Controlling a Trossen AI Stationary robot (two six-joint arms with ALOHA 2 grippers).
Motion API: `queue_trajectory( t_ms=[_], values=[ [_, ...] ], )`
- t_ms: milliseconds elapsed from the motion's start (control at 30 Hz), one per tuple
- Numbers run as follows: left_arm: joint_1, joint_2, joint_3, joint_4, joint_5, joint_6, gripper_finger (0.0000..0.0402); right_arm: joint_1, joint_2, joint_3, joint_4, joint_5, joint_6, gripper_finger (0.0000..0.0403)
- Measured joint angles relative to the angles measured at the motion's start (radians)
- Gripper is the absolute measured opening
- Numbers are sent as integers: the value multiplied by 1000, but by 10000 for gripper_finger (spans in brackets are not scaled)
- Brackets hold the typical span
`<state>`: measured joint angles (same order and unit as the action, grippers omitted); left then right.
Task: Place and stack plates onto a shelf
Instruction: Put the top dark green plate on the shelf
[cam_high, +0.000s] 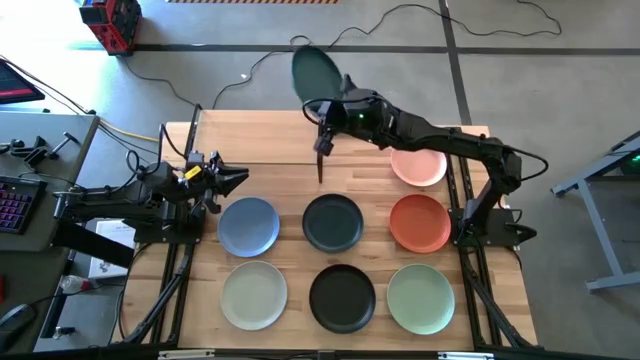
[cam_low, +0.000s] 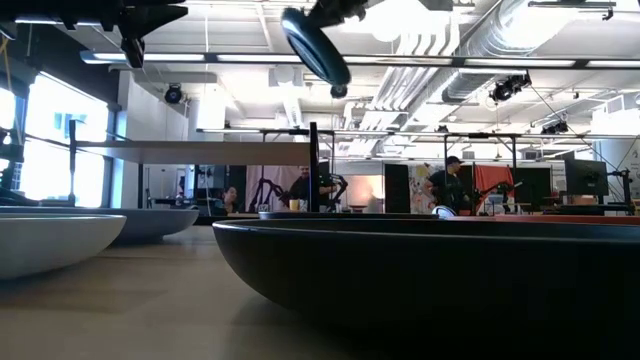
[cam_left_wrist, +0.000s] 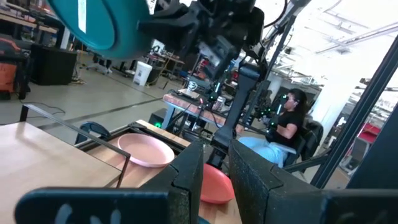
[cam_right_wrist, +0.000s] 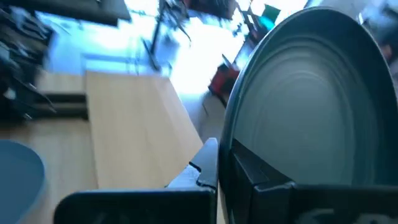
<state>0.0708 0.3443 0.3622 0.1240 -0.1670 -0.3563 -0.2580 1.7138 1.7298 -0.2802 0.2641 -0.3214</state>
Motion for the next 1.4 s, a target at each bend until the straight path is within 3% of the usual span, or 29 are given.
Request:
queue_trajectory(
  t_ms=[600, 867, 1400],
  values=[
    [0, 0, 0, 0, 0, 1, 66, 6, 23, 0, 15, -373, -293, 0],
    [0, 0, 0, 0, 0, 1, 66, 3, 82, -1, -25, -382, -415, 0],
    [1, 0, 0, 0, 0, 0, 66, 8, 185, -2, -84, -389, -426, 0]
  ],
)
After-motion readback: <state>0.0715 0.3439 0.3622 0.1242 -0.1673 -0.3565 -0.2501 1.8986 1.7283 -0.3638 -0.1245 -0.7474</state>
